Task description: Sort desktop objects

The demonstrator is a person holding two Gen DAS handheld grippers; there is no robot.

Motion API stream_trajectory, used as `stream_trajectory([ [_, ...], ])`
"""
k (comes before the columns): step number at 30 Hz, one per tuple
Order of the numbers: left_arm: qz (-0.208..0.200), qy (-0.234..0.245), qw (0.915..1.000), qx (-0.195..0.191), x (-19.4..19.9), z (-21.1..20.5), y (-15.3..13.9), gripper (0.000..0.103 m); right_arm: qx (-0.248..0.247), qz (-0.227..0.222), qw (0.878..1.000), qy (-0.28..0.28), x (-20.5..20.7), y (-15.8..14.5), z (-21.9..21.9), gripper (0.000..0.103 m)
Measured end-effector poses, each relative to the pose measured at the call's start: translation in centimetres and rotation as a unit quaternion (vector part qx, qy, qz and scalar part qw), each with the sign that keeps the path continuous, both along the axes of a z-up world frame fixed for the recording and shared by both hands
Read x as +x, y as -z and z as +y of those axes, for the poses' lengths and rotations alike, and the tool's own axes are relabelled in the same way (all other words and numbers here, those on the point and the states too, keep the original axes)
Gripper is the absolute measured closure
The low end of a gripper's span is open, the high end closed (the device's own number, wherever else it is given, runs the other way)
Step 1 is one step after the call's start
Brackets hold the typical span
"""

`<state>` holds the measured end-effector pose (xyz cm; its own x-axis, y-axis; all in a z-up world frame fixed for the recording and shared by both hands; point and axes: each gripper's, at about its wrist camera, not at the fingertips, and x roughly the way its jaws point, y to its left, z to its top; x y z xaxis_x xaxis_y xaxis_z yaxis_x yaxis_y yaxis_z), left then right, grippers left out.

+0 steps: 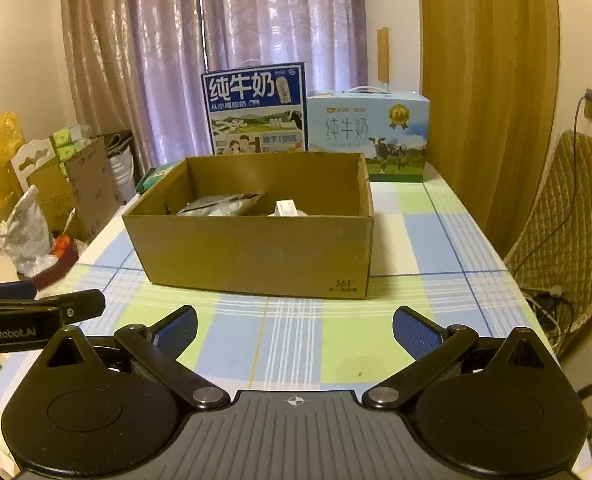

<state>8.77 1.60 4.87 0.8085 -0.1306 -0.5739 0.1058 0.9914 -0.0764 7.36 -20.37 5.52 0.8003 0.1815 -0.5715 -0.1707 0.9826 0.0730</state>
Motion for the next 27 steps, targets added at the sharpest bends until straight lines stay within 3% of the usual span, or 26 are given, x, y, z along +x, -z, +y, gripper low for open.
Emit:
stream_trajectory([
  [27,0.015,-0.002,0.9999,-0.003,0.25,-0.16,0.55,0.001,-0.001,0.014,1.000,0.005,0.04,0.40,-0.37,0.002],
])
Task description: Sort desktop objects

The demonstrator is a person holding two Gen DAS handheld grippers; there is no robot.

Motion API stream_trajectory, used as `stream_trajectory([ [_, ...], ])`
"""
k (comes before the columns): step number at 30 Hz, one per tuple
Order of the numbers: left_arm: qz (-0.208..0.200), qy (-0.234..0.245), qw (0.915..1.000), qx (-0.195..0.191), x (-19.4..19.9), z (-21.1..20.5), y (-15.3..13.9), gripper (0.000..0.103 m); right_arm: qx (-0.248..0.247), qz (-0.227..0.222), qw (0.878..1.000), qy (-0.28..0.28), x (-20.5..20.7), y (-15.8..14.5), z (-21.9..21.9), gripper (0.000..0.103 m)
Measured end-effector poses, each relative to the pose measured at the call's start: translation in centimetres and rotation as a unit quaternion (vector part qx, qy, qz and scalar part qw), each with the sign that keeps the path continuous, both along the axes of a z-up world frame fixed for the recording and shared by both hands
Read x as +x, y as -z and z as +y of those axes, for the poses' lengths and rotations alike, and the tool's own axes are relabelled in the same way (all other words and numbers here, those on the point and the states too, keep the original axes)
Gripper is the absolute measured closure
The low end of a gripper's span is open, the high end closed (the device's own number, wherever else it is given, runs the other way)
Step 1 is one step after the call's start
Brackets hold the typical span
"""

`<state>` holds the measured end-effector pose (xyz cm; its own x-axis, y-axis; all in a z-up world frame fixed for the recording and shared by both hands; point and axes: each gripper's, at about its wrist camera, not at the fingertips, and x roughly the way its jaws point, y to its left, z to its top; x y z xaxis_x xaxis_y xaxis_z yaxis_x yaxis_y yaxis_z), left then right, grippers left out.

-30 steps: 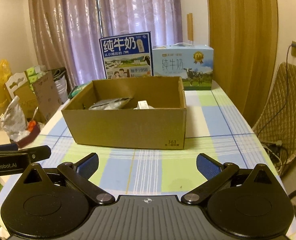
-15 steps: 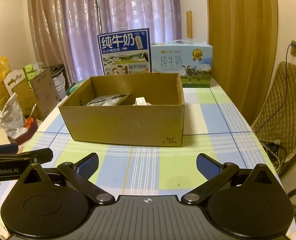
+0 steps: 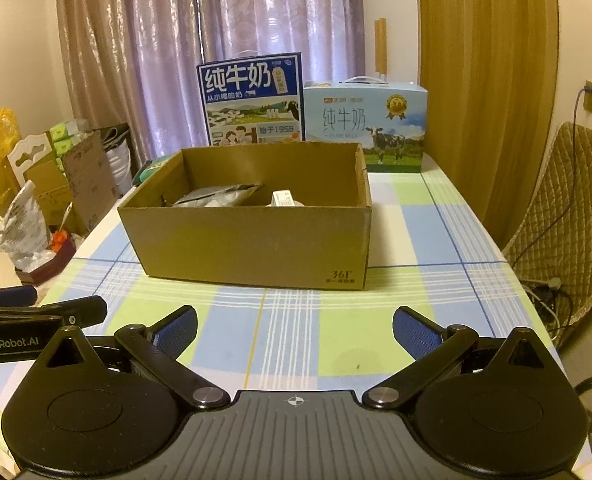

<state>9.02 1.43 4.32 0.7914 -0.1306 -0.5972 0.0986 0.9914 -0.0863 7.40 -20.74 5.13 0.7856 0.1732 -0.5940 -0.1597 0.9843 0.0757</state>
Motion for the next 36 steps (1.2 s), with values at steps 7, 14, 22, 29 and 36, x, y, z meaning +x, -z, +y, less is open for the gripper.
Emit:
stream_trajectory([
  [7,-0.002,0.000,1.0000,0.000,-0.10,0.01,-0.05,0.001,-0.007,0.000,1.000,-0.002,-0.05,0.12,0.24,0.002],
  [14,-0.003,-0.001,1.0000,0.000,-0.08,0.00,-0.07,0.001,-0.010,0.001,1.000,-0.002,-0.01,0.27,0.39,0.002],
  [22,-0.001,-0.005,1.0000,-0.002,-0.03,0.14,-0.16,0.001,-0.014,0.005,1.000,0.000,0.17,0.42,0.47,0.002],
  [29,0.001,-0.007,1.0000,-0.004,0.05,0.15,-0.02,0.001,-0.012,0.008,1.000,0.003,0.30,0.49,0.29,0.002],
  [36,0.000,-0.006,1.0000,-0.003,-0.02,0.09,0.21,0.001,-0.012,0.008,1.000,0.003,0.27,0.52,0.27,0.002],
])
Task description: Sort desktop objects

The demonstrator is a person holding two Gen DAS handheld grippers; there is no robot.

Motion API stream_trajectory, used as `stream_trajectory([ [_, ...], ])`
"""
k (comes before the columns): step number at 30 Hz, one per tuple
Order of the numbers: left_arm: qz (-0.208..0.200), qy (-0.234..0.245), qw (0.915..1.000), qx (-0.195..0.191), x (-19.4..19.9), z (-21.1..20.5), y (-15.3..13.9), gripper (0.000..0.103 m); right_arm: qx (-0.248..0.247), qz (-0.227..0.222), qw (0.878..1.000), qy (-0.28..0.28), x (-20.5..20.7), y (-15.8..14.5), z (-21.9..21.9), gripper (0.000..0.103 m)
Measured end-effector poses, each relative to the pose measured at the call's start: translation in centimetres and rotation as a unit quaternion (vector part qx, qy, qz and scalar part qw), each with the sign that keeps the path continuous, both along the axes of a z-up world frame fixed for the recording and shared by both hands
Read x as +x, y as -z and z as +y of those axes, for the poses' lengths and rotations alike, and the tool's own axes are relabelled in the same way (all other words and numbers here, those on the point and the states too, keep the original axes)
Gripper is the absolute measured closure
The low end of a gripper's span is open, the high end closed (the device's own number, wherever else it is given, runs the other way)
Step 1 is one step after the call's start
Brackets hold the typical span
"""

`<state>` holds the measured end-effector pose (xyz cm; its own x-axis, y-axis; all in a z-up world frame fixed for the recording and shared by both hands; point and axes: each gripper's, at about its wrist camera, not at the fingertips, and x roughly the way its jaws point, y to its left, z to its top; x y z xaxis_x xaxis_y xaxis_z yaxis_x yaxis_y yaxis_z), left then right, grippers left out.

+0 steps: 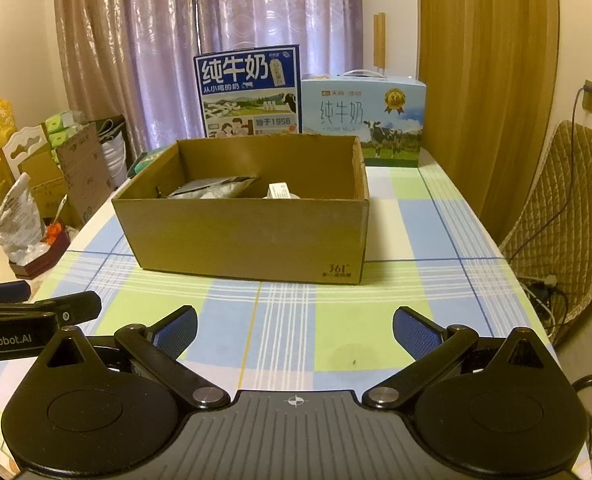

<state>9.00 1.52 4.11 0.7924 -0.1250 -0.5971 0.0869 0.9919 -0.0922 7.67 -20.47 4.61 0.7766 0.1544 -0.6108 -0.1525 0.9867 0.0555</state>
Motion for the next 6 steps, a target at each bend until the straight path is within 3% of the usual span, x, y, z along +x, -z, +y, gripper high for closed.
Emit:
stream_trajectory([
  [6,-0.002,-0.001,1.0000,0.000,0.04,0.08,0.02,0.001,-0.001,0.001,1.000,0.000,-0.02,0.10,0.06,0.002],
])
